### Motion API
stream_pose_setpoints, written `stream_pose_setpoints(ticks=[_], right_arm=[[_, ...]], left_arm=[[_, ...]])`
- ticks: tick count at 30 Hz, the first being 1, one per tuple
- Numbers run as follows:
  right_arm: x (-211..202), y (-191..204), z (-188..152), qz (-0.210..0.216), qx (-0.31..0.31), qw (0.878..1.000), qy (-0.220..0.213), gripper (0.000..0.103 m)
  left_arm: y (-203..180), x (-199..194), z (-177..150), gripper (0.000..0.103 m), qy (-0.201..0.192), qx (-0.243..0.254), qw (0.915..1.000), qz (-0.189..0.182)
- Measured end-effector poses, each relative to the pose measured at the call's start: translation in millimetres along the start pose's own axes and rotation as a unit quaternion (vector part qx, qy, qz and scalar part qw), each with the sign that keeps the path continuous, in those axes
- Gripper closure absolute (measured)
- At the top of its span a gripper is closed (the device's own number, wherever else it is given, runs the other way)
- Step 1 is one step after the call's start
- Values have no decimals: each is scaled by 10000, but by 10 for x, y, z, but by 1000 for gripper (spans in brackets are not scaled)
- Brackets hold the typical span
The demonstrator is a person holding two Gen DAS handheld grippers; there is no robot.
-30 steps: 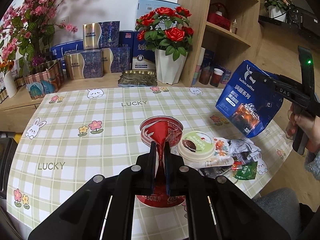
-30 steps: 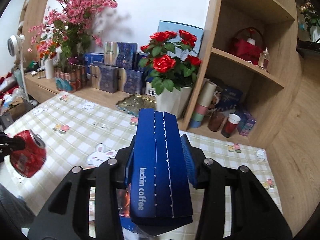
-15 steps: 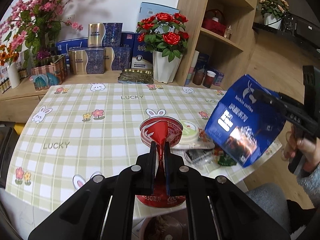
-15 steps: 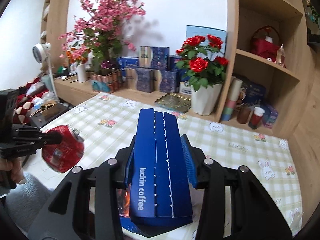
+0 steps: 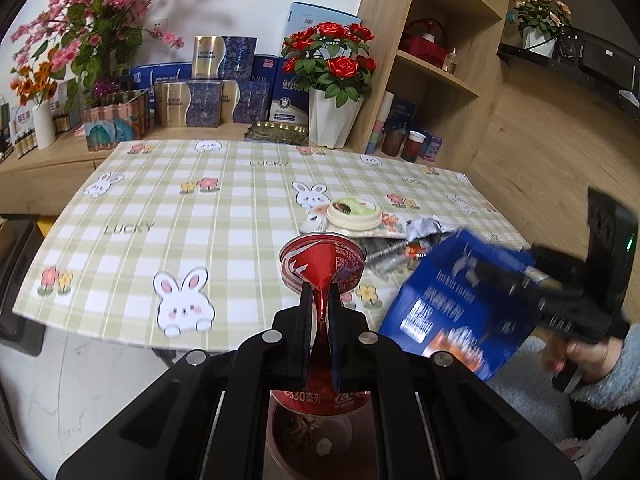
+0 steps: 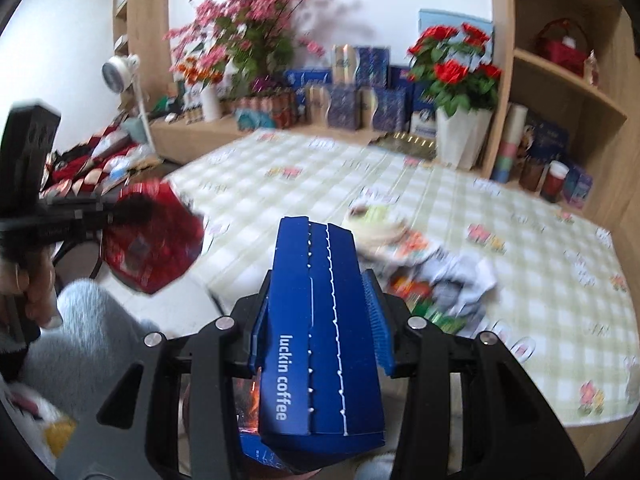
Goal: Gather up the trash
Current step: 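Drop the blue box into the bin with the right tool while the left tool holds the can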
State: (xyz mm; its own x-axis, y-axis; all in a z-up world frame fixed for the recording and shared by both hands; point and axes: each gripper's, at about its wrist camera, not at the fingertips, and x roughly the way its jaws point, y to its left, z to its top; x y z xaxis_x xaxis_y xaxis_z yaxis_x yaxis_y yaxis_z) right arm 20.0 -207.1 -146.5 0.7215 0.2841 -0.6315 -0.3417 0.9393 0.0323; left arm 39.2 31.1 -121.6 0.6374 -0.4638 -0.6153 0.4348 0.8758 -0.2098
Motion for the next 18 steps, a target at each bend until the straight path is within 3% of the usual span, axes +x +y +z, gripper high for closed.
stream_pose_setpoints(ticks=[10,18], right_arm=[[587,235,-708,110,-24,9958,910,59],[987,184,-996,156,234,9867,1601,59]], left_arm=[[35,88,-328,95,166,-215,9996,61],[154,319,-506,95,456,-471,9978,87]])
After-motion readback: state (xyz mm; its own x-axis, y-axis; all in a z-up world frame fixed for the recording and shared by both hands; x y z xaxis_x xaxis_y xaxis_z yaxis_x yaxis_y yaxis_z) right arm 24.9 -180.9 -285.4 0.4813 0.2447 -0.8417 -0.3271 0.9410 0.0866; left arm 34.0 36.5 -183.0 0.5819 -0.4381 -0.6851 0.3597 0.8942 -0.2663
